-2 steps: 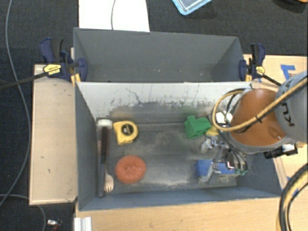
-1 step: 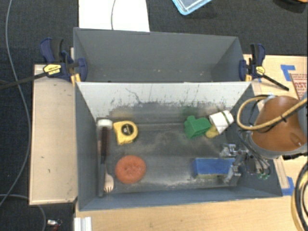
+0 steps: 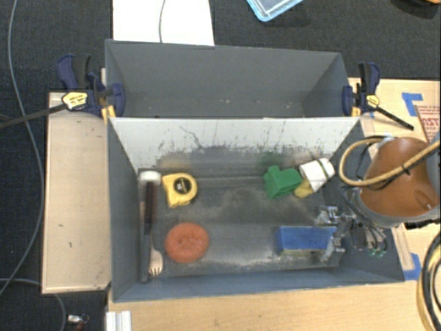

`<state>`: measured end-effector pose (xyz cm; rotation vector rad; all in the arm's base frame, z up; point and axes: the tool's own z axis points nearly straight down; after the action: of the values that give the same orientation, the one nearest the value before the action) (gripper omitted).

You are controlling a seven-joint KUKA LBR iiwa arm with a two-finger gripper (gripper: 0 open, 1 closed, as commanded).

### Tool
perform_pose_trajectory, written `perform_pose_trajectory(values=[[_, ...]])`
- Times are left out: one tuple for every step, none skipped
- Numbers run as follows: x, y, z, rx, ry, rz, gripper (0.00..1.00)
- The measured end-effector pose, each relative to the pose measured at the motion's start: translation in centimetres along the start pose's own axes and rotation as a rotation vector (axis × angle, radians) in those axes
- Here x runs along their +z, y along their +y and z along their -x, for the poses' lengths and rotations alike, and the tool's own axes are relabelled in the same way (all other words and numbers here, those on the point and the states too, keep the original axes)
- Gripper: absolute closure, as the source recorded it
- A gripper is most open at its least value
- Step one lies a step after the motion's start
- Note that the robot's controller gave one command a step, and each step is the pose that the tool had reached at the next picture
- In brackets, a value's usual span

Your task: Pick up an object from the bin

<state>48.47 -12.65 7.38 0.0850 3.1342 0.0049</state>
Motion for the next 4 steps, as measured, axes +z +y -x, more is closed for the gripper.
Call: perform_pose_trajectory(values=[[0.0, 0.0, 0.0, 0.002, 0.000, 0.000, 1.00], [0.0, 0.0, 0.0, 0.003, 0.000, 0.000, 1.00], [-1.7, -0.2, 1.6, -0.038, -0.004, 0.000, 1.00], [-1.7, -0.2, 1.6, -0.035, -0.004, 0.000, 1.00]])
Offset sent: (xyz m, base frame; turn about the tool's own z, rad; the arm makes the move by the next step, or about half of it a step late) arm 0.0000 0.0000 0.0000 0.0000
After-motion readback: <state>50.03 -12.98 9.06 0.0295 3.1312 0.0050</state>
